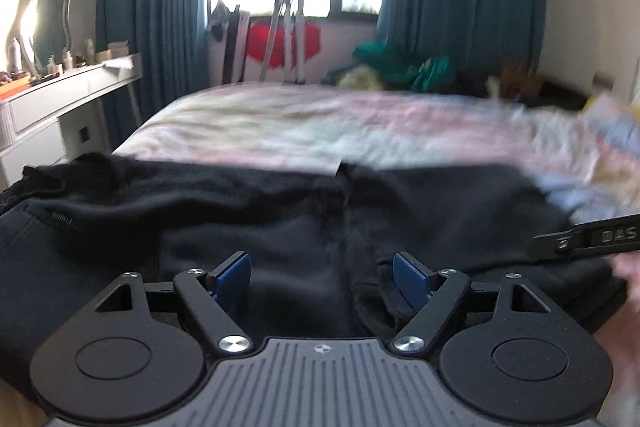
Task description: Fold clothes
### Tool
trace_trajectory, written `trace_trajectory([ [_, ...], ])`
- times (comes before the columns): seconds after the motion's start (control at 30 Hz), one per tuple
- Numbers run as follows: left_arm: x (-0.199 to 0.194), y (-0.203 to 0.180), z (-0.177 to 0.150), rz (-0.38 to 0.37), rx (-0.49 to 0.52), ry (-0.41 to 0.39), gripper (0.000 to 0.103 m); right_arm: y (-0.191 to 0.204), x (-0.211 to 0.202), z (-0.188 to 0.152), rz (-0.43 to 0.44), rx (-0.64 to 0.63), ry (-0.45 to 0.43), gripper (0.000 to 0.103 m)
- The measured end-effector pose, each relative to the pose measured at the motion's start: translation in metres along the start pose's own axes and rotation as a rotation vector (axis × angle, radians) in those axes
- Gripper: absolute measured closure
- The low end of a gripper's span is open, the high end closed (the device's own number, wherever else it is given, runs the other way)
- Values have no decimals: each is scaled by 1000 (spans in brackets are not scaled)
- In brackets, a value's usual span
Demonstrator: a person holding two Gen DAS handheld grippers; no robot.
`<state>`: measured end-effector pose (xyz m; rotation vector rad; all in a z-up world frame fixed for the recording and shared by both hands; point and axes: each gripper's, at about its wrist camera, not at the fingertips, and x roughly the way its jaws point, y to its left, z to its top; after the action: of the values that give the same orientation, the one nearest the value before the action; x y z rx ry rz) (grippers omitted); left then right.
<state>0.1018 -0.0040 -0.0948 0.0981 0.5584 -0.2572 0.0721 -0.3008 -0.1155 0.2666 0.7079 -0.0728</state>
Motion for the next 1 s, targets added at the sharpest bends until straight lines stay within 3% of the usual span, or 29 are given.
trace_trajectory([
  [0.1,10,1,-5,8,-16,50,21,7,8,-8,-32,-52,11,29],
  [0.33,4,13,-6,-7,-59,50,21,11,9,-9,-52,-58,4,27],
  [0.47,-25,29,-2,-4,-108,80,21,11,9,-8,-57,-68,-3,28],
  [0.57,-52,54,1,41,-188,133,18,12,6,-9,-60,-80,-12,29],
  [0.7,-82,113,-2,83,-382,207,11,11,2,-9,-56,-79,-13,29],
  [0.8,-101,162,-11,48,-578,219,9,12,-1,-9,-54,-67,-6,29],
  [1.0,-87,243,-43,16,-1016,203,5,12,-11,-10,-36,-25,-9,29],
])
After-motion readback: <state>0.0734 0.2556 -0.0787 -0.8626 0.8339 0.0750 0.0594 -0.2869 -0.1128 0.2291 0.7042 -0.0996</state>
